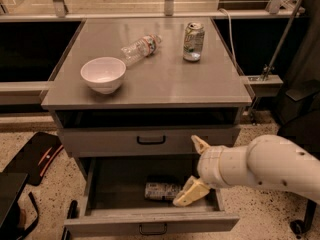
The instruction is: Pick blue plastic bottle from middle drawer and place on counter
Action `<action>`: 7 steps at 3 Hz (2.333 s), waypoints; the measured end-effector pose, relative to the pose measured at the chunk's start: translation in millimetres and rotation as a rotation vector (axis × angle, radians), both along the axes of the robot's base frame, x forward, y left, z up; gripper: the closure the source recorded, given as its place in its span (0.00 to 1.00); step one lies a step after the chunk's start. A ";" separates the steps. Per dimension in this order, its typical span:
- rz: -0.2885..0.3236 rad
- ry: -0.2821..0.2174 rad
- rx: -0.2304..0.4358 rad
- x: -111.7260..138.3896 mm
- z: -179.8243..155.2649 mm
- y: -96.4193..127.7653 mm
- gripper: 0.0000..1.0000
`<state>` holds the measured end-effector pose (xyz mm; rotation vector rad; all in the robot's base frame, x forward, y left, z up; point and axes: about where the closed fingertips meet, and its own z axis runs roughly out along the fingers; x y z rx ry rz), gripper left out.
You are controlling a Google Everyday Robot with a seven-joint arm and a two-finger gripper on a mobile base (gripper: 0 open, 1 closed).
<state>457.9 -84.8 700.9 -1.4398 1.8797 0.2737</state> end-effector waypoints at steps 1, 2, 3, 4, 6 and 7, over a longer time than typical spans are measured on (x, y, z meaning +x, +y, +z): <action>-0.007 0.006 0.027 9.1 -25.7 12.4 0.00; -0.014 0.013 0.059 19.8 -55.5 26.6 0.00; -0.014 0.013 0.059 19.8 -55.4 26.6 0.00; 0.011 -0.025 0.064 18.8 -49.9 23.0 0.00; -0.030 0.041 -0.141 -12.9 -171.2 -22.6 0.00; -0.065 0.026 -0.169 -2.0 -182.8 -32.9 0.00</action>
Offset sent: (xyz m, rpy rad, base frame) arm 0.0209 0.0246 -0.0573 0.0620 0.0138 -0.0205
